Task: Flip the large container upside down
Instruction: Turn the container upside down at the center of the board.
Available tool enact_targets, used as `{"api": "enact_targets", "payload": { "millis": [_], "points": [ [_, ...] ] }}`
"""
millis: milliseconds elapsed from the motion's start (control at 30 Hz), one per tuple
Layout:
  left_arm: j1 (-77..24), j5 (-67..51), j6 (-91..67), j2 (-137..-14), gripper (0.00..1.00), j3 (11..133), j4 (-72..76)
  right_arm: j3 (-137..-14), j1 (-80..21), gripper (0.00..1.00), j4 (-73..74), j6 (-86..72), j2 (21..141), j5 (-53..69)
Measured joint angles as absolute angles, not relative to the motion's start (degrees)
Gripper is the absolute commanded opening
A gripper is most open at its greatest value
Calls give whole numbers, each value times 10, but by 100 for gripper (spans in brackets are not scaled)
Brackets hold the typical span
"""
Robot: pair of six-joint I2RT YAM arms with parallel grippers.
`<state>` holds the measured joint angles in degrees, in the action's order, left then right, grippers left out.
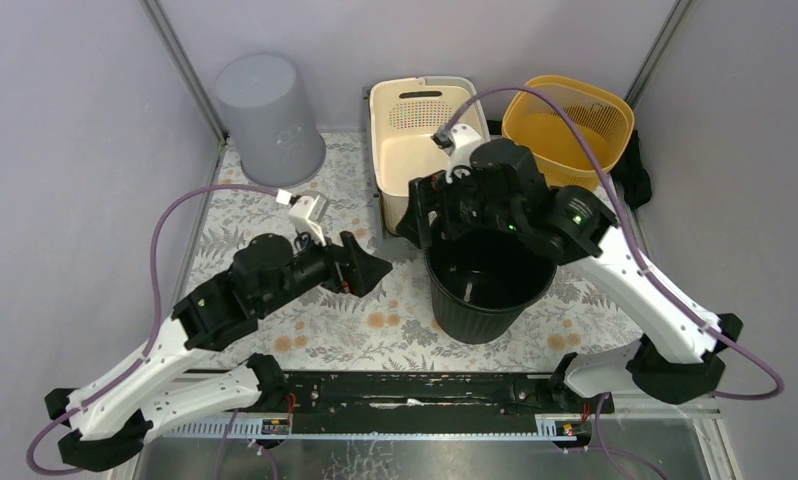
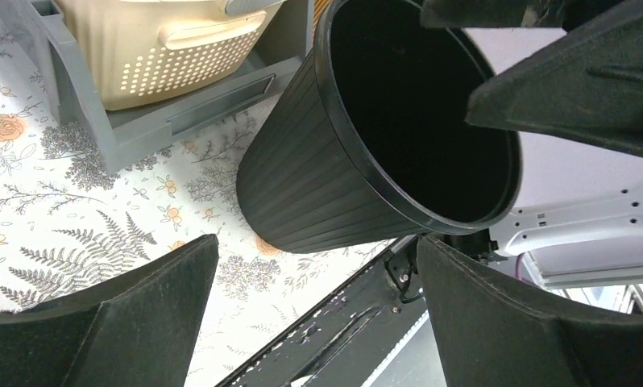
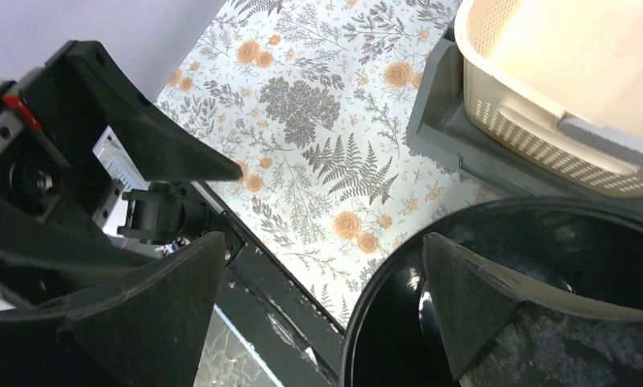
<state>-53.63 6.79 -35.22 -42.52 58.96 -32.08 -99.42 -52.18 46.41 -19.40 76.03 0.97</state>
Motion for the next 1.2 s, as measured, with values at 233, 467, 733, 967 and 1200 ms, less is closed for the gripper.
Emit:
{"api": "enact_targets", "payload": {
  "millis": [233,467,733,967,1200],
  "points": [
    [-536,63,-337,-495,100,623,-319,-1014,-512,99,455,-189,808,16],
    [-528,39,-337,-514,100,628,-305,-1024,-486,99,454,-199,815,31],
    [-515,-17,-340,-546,100,578,-222,-913,-486,99,435,-250,745,41],
    [-513,-38,-354,-561,100,538,-165,-932,-486,99,457,-258,722,43],
    [-513,-3,-389,-501,100,481,-137,-1001,-486,99,480,-234,760,77]
  ]
}}
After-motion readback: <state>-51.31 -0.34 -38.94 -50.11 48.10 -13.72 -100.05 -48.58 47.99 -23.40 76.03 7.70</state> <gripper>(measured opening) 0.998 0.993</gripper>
